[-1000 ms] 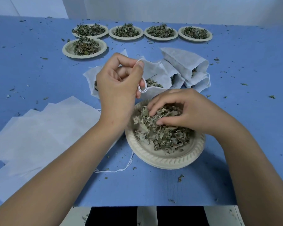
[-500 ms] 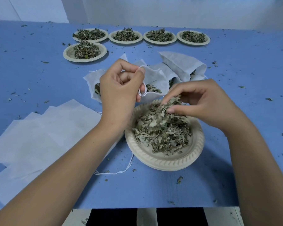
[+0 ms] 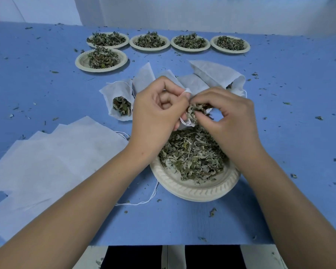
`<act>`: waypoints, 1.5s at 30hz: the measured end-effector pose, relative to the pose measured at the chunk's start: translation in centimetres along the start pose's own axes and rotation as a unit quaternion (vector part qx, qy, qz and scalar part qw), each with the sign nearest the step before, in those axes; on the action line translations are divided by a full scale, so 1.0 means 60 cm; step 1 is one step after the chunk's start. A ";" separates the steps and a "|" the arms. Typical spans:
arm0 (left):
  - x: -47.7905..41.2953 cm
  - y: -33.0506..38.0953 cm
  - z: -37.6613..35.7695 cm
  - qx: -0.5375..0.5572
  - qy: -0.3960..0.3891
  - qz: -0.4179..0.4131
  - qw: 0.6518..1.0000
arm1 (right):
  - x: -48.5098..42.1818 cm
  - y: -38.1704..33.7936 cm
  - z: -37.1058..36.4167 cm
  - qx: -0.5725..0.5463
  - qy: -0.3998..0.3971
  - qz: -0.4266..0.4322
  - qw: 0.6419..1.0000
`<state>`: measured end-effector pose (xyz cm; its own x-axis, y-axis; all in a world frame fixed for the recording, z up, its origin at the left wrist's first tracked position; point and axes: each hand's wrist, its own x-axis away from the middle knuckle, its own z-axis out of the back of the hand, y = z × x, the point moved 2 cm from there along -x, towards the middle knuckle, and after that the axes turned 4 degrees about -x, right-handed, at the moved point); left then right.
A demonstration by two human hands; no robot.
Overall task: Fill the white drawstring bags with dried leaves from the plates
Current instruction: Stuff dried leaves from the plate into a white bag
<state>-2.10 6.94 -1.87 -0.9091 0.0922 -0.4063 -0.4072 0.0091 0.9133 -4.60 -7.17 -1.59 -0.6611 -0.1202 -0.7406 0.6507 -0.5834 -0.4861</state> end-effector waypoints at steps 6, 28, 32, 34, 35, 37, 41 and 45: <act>-0.005 -0.002 0.006 -0.004 0.027 -0.009 1.000 | -0.006 -0.004 0.011 -0.081 -0.007 0.012 0.997; -0.006 -0.004 0.003 0.010 0.026 0.039 0.999 | -0.002 -0.007 0.001 -0.092 -0.043 0.019 0.995; -0.006 -0.007 0.001 0.012 0.017 0.033 0.999 | 0.003 -0.010 -0.002 -0.111 0.004 0.012 0.994; -0.005 -0.005 0.000 0.024 0.006 0.026 0.999 | 0.002 -0.010 -0.001 -0.092 0.015 0.007 0.996; -0.004 -0.005 -0.001 0.035 -0.005 0.024 0.999 | 0.001 -0.011 -0.001 -0.067 0.015 0.011 0.998; -0.003 -0.004 -0.002 0.061 -0.021 0.026 0.998 | 0.001 -0.013 -0.005 0.003 -0.002 0.030 1.000; -0.008 -0.003 0.006 0.068 0.008 0.049 0.996 | -0.001 -0.009 0.009 0.010 -0.016 0.006 1.000; -0.015 -0.003 0.015 0.062 0.054 0.059 0.995 | -0.007 -0.008 0.024 -0.051 -0.028 0.011 0.998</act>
<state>-1.14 7.75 -1.65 -0.9567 -0.0069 -0.2910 -0.2895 0.1277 0.9486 -5.18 -7.99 -0.38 -0.6650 -0.1788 -0.7251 0.6974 -0.4961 -0.5172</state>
